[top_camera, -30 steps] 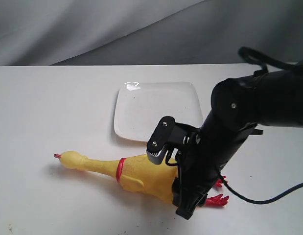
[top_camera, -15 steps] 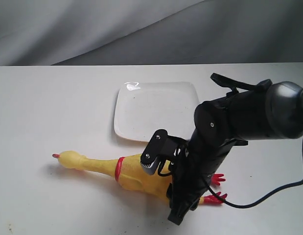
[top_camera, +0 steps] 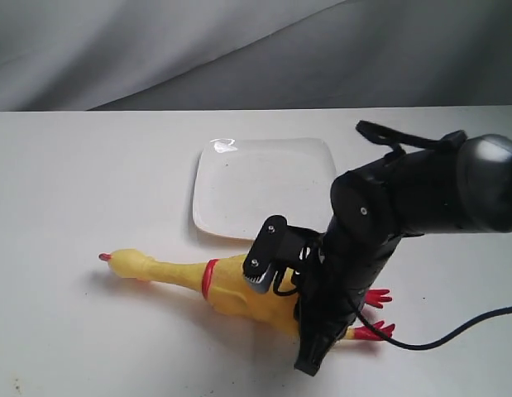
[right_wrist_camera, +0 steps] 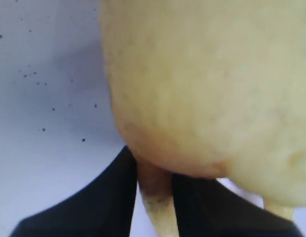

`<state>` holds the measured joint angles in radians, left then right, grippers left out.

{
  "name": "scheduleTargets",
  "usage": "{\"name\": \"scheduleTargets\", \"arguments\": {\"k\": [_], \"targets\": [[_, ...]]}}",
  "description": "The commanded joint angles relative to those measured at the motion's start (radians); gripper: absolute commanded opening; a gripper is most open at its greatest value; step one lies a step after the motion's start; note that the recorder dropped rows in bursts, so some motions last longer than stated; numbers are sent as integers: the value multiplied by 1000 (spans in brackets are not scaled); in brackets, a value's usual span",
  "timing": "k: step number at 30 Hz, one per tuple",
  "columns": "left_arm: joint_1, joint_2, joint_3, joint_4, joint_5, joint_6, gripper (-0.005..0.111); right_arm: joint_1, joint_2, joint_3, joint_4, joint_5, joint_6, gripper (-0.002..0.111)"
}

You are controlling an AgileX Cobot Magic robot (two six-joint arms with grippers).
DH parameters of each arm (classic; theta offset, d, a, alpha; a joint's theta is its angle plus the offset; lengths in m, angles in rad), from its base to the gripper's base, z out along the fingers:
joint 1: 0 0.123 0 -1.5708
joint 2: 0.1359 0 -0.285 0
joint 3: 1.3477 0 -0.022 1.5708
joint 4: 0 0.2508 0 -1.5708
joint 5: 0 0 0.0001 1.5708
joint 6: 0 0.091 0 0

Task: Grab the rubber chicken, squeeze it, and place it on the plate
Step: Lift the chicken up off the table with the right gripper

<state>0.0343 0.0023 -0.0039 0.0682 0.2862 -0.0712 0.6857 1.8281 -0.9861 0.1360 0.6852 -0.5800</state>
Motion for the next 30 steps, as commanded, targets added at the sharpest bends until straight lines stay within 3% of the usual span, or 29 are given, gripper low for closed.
{"name": "scheduleTargets", "arguments": {"k": [1, 17, 30], "targets": [[2, -2, 4, -7, -5, -2, 1, 2, -152, 1, -31, 57, 13, 0], [2, -2, 4, -7, -5, -2, 1, 2, -759, 1, 59, 171, 32, 0], [2, -2, 4, 84, -19, 4, 1, 2, -846, 1, 247, 165, -53, 0]]}}
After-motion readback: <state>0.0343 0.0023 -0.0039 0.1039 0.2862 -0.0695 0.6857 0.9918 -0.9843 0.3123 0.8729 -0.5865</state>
